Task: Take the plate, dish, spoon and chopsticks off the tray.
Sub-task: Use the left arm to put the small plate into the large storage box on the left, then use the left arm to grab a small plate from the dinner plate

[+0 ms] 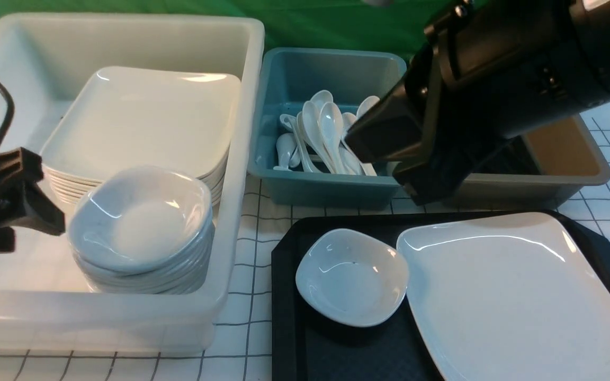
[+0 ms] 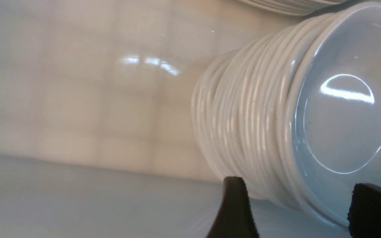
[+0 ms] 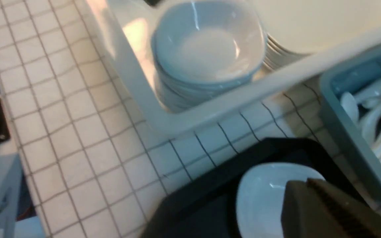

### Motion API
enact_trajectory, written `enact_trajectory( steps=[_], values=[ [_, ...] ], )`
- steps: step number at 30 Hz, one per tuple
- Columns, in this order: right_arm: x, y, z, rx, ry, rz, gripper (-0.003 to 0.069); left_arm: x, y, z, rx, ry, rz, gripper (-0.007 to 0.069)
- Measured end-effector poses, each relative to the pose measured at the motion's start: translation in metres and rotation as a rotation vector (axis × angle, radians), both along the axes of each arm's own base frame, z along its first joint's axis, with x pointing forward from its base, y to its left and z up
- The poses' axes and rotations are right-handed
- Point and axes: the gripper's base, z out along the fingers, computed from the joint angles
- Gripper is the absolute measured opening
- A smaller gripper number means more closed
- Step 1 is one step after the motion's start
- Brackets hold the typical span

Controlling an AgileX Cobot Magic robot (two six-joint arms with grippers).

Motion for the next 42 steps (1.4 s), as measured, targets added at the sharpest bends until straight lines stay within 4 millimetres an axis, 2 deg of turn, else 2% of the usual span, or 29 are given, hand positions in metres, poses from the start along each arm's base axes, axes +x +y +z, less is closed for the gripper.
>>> enact_trajectory(
  steps=[2, 4, 7, 9, 11, 14, 15, 16, 17, 18, 19, 20, 22, 23, 26, 30, 35, 39, 42],
  values=[
    [0.002, -0.003, -0.002, -0.037, -0.011, -0.025, 0.002, 0.0, 0.003, 0.014, 0.044, -0.011, -0.003, 0.0456],
    [0.007, -0.013, -0.005, -0.122, -0.028, -0.08, 0.002, 0.0, 0.004, 0.039, 0.084, -0.05, -0.022, 0.0436],
    [0.02, -0.034, -0.008, -0.228, -0.036, -0.188, 0.002, 0.003, -0.014, 0.068, 0.09, -0.163, -0.156, 0.0315],
    [0.03, -0.05, -0.009, -0.254, -0.032, -0.262, 0.0018, 0.004, -0.038, 0.077, 0.067, -0.233, -0.298, 0.0177],
    [0.039, -0.074, -0.012, -0.265, -0.01, -0.364, 0.0015, 0.004, -0.075, 0.081, 0.028, -0.307, -0.481, 0.0063],
    [0.047, -0.107, -0.019, -0.254, 0.026, -0.518, 0.0015, 0.005, -0.129, 0.075, -0.001, -0.357, -0.699, 0.0009],
    [0.047, -0.109, -0.02, -0.254, 0.029, -0.527, 0.0015, 0.004, -0.132, 0.075, -0.002, -0.362, -0.712, 0.0009],
    [0.047, -0.12, -0.024, -0.252, 0.037, -0.568, 0.0015, 0.003, -0.152, 0.07, -0.002, -0.363, -0.787, 0.0006],
    [0.044, -0.136, -0.032, -0.238, 0.053, -0.625, 0.0015, 0.001, -0.183, 0.058, 0.016, -0.35, -0.897, 0.0006],
    [0.042, -0.143, -0.037, -0.229, 0.062, -0.652, 0.0015, -0.001, -0.205, 0.046, 0.046, -0.329, -0.974, 0.0011],
    [0.042, -0.146, -0.038, -0.226, 0.065, -0.662, 0.0014, -0.001, -0.208, 0.044, 0.052, -0.327, -0.985, 0.0011],
    [0.037, -0.152, -0.045, -0.215, 0.075, -0.684, 0.0015, -0.003, -0.232, 0.027, 0.093, -0.291, -1.056, 0.0027],
    [0.031, -0.159, -0.056, -0.204, 0.081, -0.704, 0.0015, -0.005, -0.262, -0.001, 0.185, -0.24, -1.134, 0.0065],
    [0.029, -0.161, -0.059, -0.201, 0.08, -0.708, 0.0013, -0.003, -0.271, -0.012, 0.227, -0.224, -1.156, 0.0081],
    [0.02, -0.164, -0.072, -0.203, 0.096, -0.711, 0.0013, -0.002, -0.301, -0.053, 0.372, -0.195, -1.245, 0.019],
    [0.015, -0.166, -0.075, -0.201, 0.099, -0.711, 0.0013, 0.006, -0.323, -0.097, 0.454, -0.173, -1.306, 0.0349],
    [0.009, -0.167, -0.07, -0.183, 0.078, -0.713, 0.0013, 0.018, -0.335, -0.135, 0.511, -0.173, -1.334, 0.051],
    [0.003, -0.169, -0.065, -0.169, 0.059, -0.715, 0.0013, 0.026, -0.336, -0.156, 0.586, -0.159, -1.349, 0.0541],
    [-0.003, -0.17, -0.06, -0.155, 0.04, -0.716, 0.0013, 0.028, -0.337, -0.166, 0.613, -0.146, -1.346, 0.0517]
  ],
)
